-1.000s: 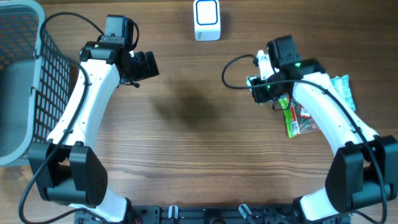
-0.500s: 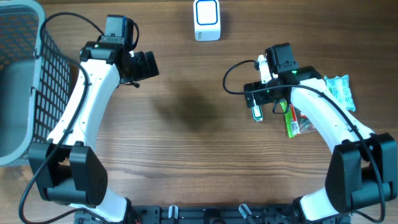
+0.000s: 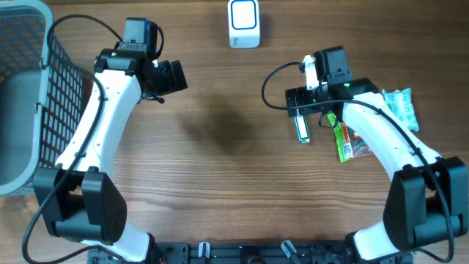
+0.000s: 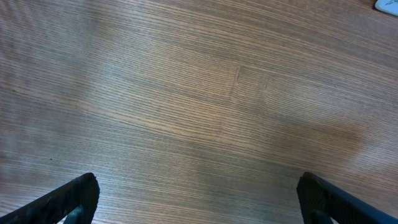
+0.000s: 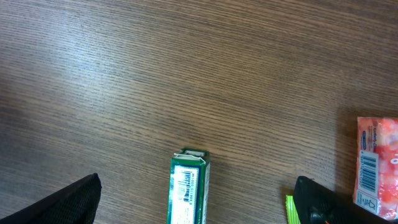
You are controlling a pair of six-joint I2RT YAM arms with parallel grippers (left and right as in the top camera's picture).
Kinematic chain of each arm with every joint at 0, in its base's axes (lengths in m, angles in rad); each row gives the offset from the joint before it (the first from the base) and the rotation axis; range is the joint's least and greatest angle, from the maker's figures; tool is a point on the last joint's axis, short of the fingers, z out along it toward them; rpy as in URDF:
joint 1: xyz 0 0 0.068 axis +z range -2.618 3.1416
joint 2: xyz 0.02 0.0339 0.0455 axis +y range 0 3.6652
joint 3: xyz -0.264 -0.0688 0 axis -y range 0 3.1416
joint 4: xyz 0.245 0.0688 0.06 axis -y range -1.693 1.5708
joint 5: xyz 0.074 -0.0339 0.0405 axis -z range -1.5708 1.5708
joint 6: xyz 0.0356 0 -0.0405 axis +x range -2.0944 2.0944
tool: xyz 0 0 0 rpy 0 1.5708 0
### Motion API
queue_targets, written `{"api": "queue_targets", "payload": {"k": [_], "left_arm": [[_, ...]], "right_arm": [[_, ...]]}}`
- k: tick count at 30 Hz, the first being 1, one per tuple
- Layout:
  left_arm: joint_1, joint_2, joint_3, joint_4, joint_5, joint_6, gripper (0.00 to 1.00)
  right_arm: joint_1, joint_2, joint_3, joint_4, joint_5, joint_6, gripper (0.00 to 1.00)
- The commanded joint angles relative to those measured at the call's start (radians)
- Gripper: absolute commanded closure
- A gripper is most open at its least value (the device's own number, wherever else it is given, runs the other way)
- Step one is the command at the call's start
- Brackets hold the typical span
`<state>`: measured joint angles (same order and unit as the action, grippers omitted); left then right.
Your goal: Scan the item barcode
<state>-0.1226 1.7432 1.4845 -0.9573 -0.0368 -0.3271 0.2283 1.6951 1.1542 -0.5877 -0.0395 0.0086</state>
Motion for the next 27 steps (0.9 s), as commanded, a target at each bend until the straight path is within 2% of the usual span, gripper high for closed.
{"api": "queue_targets", "payload": {"k": [1,5,9,11,27], "left_arm": [[0.001,0.006,0.000,0.000,-0.010,0.005,0.00],[0.001,0.006,0.000,0.000,-0.010,0.005,0.00],[0.001,0.006,0.000,0.000,-0.010,0.005,0.00],[0.001,0.006,0.000,0.000,-0.010,0.005,0.00],[0.001,0.006,0.000,0.000,-0.010,0.005,0.00]], "right_arm": [[-0.003,0.003,-0.004,0.005,0.021,-0.007,0.00],[0.001,-0.053,-0.004,0.004,0.021,-0.007,0.00],[0.001,-0.206,-0.004,0.004,0.021,-0.007,0.00],[0.000,-0.342,-0.004,0.004,0.021,-0.007,0.00],[0.001,-0.946,-0.005,-0.009,0.021,-0.009,0.00]]}}
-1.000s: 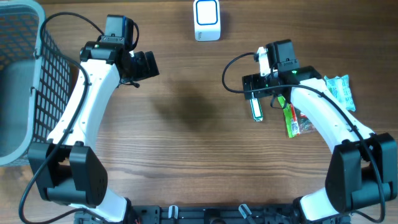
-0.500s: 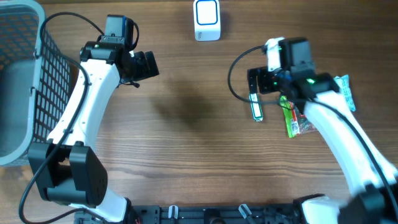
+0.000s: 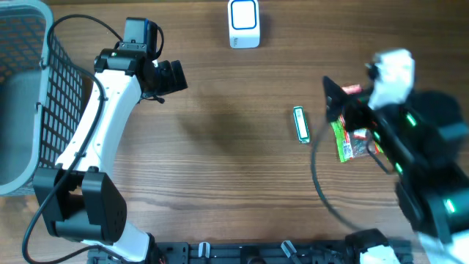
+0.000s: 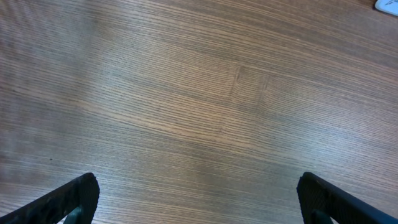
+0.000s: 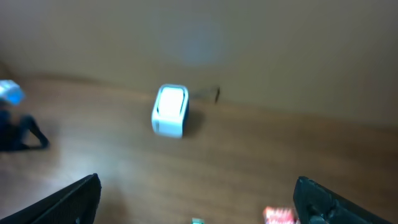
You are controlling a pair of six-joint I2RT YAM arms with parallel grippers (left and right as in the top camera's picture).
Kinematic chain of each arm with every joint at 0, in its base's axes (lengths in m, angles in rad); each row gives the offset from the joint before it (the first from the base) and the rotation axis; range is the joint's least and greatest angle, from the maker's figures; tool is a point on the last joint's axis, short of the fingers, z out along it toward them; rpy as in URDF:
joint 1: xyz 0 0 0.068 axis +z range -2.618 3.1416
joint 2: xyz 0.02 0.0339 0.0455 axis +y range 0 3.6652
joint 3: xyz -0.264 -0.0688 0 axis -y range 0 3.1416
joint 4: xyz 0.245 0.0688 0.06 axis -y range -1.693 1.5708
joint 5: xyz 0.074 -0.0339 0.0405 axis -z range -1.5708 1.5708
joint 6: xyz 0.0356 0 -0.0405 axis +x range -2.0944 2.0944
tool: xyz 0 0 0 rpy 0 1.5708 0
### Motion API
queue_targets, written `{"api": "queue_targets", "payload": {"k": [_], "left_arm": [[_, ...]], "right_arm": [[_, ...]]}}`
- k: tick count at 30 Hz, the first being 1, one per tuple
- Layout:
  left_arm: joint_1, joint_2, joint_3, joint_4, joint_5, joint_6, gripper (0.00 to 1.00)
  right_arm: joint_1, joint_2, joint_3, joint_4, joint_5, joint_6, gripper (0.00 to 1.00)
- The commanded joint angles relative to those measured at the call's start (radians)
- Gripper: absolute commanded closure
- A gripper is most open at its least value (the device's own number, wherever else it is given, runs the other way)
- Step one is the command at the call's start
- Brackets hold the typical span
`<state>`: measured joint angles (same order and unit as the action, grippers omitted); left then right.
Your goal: Scan the item barcode
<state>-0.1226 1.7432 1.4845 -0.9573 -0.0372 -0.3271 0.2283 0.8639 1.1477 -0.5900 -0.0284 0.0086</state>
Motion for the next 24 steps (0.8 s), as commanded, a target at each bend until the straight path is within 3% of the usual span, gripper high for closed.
{"api": "queue_targets", "payload": {"k": [1,4,8,12,18,24], "left_arm": [[0.001,0.006,0.000,0.000,-0.009,0.005,0.00],[0.001,0.006,0.000,0.000,-0.009,0.005,0.00],[0.001,0.006,0.000,0.000,-0.009,0.005,0.00],[0.001,0.006,0.000,0.000,-0.009,0.005,0.00],[0.001,0.006,0.000,0.000,-0.009,0.005,0.00],[0.001,0.006,0.000,0.000,-0.009,0.005,0.00]], "right_arm": [[0.001,-0.166,0.002,-0.020,0.014,-0.012,0.00],[0.000,-0.341,-0.048,-0.084,0.014,-0.035,0.00],[0.000,-0.657,-0.293,-0.058,0.014,-0.035,0.00],[-0.033,-0.862,-0.612,0.294,0.013,-0.032,0.00],[-0.045,-0.860,-0.854,0.742,0.004,-0.032,0.00],[-0.064,-0.860,-1.040,0.908,-0.036,-0.024,0.00]]}}
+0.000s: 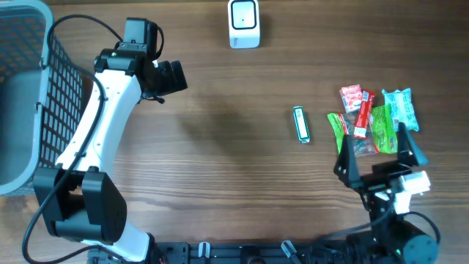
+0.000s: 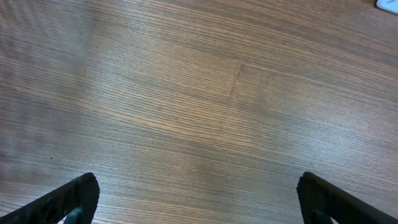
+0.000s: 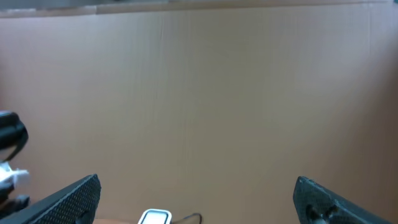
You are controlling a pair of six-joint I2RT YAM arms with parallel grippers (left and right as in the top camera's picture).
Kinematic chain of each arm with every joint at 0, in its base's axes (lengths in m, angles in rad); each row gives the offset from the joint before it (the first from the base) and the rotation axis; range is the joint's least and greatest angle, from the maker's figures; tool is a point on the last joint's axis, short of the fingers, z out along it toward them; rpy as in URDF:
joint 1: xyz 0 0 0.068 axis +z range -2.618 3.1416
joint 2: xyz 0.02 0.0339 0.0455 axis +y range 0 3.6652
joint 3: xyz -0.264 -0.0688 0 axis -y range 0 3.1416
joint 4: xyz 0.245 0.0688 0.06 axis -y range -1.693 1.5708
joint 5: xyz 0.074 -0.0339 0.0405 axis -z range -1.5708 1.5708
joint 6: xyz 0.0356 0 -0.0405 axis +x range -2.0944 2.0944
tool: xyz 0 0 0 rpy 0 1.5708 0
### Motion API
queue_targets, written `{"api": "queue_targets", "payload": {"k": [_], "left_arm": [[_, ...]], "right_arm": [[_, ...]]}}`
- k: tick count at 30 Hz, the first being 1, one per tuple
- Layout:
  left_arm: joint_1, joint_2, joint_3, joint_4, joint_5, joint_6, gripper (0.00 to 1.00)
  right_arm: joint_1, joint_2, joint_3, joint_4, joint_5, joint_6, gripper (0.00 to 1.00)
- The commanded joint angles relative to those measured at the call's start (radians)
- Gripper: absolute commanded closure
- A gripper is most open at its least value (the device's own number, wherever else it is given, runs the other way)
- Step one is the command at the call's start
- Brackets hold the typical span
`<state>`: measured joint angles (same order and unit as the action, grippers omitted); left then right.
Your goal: Scan the item barcode
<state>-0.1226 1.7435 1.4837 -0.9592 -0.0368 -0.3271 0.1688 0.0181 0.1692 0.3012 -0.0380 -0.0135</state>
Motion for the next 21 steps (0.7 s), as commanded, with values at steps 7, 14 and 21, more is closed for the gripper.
{"api": "queue_targets", "payload": {"k": [7,14,21], "left_arm": [[0.001,0.005,0.001,0.002,-0.010,0.005,0.00],[0.001,0.005,0.001,0.002,-0.010,0.005,0.00],[0.001,0.005,0.001,0.002,-0.010,0.005,0.00]], "right_arm": [[-0.005,-0.015,-0.164,-0.089,-0.023,0.044,0.00],[-0.005,-0.015,-0.164,-0.299,-0.023,0.121,0.00],[-0.005,-0.014,-0.164,-0.299,-0.023,0.121,0.00]]}}
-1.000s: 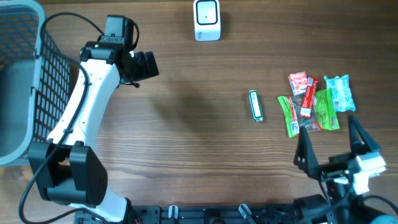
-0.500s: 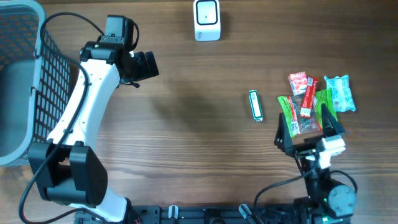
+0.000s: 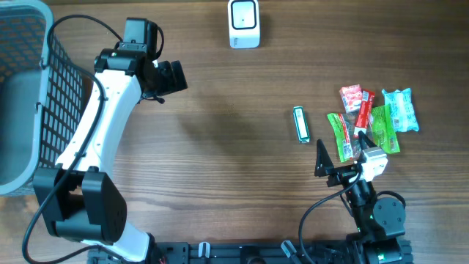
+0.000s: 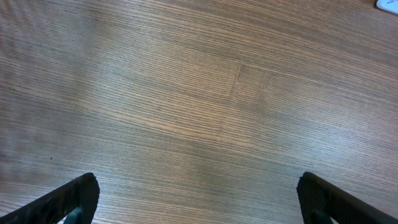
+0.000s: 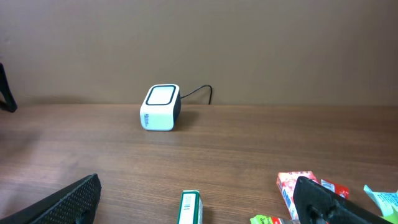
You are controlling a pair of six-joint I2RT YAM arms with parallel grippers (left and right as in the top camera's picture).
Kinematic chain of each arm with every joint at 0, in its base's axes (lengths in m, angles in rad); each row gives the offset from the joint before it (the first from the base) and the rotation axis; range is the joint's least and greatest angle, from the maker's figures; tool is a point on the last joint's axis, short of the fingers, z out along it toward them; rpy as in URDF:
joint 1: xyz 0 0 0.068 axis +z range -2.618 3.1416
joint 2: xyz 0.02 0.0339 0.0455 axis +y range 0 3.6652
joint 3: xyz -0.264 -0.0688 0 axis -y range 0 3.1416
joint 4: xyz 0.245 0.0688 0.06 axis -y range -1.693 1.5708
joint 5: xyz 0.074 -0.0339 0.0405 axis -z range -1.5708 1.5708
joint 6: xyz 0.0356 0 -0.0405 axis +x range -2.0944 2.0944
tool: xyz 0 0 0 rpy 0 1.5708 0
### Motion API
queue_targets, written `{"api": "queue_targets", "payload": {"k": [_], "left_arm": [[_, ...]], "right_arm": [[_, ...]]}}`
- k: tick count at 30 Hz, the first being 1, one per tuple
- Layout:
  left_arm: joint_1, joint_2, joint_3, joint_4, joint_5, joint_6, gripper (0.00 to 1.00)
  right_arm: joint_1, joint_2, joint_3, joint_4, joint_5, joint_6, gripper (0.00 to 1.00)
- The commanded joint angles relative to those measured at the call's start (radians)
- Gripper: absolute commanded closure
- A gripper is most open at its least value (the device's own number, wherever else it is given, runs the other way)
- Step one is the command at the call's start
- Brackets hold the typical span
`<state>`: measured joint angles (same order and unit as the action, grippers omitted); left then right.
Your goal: Scan the item barcode
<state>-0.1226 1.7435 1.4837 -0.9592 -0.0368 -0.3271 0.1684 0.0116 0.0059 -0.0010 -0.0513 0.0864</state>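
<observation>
A slim green box (image 3: pixel 300 123) with a barcode label lies flat on the wooden table, left of a pile of snack packets (image 3: pixel 371 119). The white scanner (image 3: pixel 243 23) stands at the far edge, facing up. My right gripper (image 3: pixel 341 163) is open and empty, low at the table's front edge, well short of the box. From the right wrist, the green box (image 5: pixel 191 208) lies ahead, with the scanner (image 5: pixel 160 116) beyond it. My left gripper (image 3: pixel 174 75) hangs open over bare wood at the far left; its fingers (image 4: pixel 74 196) hold nothing.
A grey mesh basket (image 3: pixel 29 95) stands at the left edge of the table. A red packet (image 5: pixel 297 186) from the snack pile lies right of the green box. A plain brown wall (image 5: pixel 249 43) rises behind the scanner.
My right arm has folded lower at the front edge. Its wrist camera faced the wall and now looks level across the table at the box and scanner. The left arm has not moved.
My right gripper stood open directly over the green box beside the snack pile. Then it was away from the box, raised and blurred, with the box still on the table. Then it was at the front right edge facing the wall, and now sits folded low there.
</observation>
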Motion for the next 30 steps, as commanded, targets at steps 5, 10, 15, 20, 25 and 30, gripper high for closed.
{"api": "queue_targets", "payload": {"k": [5,10,15,20,25,30], "left_arm": [[0.001,0.005,0.001,0.002,-0.010,0.005,0.00],[0.001,0.005,0.001,0.002,-0.010,0.005,0.00],[0.005,0.001,0.001,0.002,-0.010,0.005,0.00],[-0.001,-0.068,0.001,0.002,-0.010,0.005,0.00],[-0.001,-0.281,0.001,0.002,-0.010,0.005,0.00],[0.001,-0.554,0.001,0.002,-0.010,0.005,0.00]], "right_arm": [[-0.004,-0.008,-0.001,0.003,-0.009,0.021,0.00],[-0.004,-0.007,-0.001,0.003,-0.009,0.021,0.00],[-0.004,-0.007,-0.001,0.003,-0.009,0.021,0.00],[-0.004,-0.007,-0.001,0.003,-0.009,0.021,0.00],[-0.004,-0.007,-0.001,0.003,-0.009,0.021,0.00],[-0.004,-0.007,-0.001,0.003,-0.009,0.021,0.00]]}}
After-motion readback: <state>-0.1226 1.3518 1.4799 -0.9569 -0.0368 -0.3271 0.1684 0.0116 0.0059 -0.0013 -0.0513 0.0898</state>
